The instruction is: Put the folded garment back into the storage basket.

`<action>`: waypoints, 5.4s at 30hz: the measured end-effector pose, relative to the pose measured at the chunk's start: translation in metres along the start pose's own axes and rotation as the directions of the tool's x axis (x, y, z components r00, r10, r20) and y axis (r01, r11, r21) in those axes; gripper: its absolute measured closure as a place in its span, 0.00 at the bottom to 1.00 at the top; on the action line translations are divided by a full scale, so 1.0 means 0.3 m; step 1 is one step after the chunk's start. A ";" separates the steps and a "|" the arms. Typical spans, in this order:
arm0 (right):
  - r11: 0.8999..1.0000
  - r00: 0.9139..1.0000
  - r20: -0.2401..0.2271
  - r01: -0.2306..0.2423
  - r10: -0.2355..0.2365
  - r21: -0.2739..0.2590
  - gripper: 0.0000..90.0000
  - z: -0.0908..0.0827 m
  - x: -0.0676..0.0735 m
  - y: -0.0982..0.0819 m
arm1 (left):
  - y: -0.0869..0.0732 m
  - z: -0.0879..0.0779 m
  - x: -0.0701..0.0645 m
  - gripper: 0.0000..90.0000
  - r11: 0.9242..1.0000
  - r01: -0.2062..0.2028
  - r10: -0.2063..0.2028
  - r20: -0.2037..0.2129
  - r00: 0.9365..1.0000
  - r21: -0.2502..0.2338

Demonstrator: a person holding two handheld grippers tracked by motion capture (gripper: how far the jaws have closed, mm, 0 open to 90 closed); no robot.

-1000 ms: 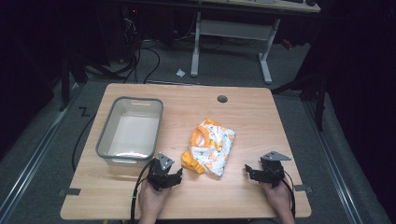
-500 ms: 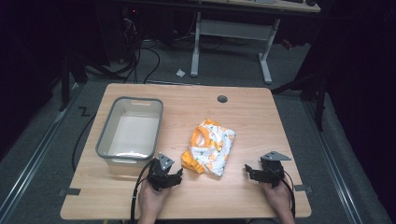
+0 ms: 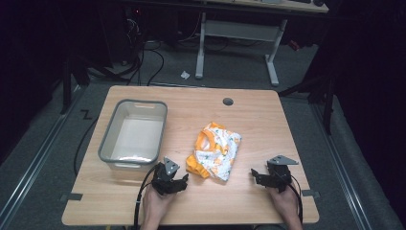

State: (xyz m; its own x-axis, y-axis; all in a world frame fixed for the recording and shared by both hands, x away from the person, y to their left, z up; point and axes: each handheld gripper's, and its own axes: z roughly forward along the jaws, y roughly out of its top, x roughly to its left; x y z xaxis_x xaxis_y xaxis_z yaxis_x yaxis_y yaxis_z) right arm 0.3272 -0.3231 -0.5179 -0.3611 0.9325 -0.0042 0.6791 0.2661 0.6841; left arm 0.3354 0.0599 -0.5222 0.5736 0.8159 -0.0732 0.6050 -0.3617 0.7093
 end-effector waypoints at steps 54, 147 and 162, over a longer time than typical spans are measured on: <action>1.000 1.000 0.000 0.001 -0.001 0.001 0.26 -0.001 0.001 0.000 | 0.366 0.033 -0.005 0.19 0.999 0.022 -0.016 0.141 0.990 -0.043; 1.000 1.000 -0.001 0.002 -0.002 0.001 0.26 -0.001 0.000 0.000 | 0.378 -0.026 0.006 0.86 0.987 0.084 -0.048 0.255 0.966 -0.136; 1.000 1.000 -0.001 0.000 0.000 0.001 0.26 -0.001 0.001 0.000 | 0.402 -0.095 0.042 0.86 0.981 0.084 -0.035 0.265 0.964 -0.174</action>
State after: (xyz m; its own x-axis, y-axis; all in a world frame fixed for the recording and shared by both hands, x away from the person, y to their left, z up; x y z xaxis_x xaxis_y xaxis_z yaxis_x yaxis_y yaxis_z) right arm 0.3269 -0.3231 -0.5178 -0.3615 0.9324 -0.0037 0.6800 0.2664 0.6831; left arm 0.3997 0.0394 -0.4176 0.6778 0.6792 -0.2815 0.5456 -0.2079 0.8119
